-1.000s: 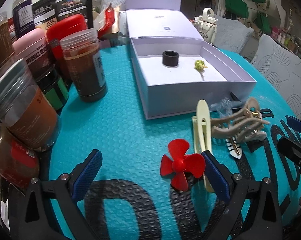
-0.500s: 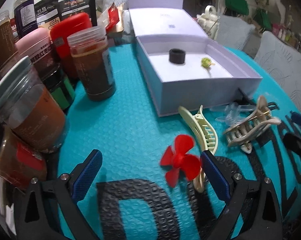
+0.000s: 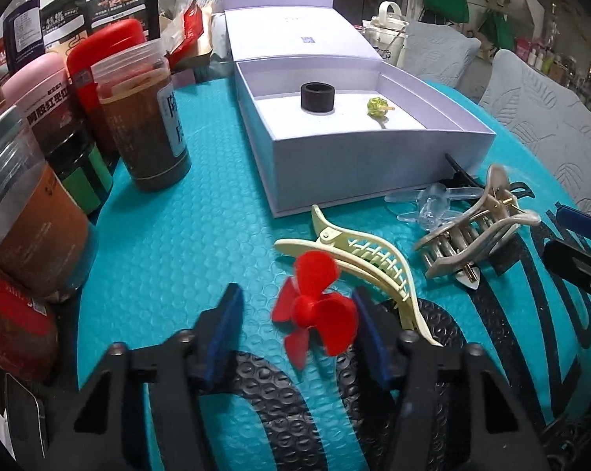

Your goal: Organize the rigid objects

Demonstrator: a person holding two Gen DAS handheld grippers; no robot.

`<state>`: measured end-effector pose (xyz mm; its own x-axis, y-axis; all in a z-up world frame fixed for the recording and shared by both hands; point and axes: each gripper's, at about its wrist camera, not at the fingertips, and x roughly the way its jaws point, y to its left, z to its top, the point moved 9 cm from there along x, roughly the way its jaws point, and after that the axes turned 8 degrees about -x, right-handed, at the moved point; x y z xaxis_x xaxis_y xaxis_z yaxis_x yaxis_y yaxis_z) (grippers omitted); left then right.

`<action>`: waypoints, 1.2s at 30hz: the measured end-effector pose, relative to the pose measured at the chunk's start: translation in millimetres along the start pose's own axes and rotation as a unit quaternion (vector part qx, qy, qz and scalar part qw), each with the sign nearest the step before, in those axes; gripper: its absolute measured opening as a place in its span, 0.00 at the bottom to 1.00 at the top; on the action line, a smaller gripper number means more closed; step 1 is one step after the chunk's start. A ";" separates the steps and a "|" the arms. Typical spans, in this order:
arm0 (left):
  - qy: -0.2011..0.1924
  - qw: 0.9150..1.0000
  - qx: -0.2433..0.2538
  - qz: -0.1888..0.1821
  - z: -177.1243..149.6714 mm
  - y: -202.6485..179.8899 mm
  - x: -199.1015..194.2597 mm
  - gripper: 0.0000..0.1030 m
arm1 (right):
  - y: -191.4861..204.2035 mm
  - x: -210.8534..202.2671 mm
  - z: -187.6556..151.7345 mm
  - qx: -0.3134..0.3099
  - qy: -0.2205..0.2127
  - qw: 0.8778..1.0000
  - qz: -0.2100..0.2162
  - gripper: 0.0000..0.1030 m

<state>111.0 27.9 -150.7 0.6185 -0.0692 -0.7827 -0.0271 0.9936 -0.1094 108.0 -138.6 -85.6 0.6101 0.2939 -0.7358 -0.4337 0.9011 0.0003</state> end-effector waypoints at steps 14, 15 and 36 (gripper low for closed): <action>-0.010 0.999 0.006 -0.030 3.3 -12.1 -24.3 0.30 | -2.6 5.5 -0.3 0.016 -0.002 1.000 0.017 0.95; -0.011 0.999 0.004 -0.033 4.1 -11.8 -25.4 0.30 | -1.7 6.1 0.5 0.017 -0.004 1.000 0.019 0.95; 0.005 1.000 0.014 -0.017 -13.3 -8.4 -11.6 0.45 | 27.6 29.8 12.4 0.007 0.000 0.999 0.050 0.91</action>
<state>93.6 19.2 -148.9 0.6107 -0.1032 -0.7851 0.0155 0.9928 -0.1185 122.5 -101.0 -99.2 0.5642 0.3837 -0.7310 -0.4840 0.8711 0.0837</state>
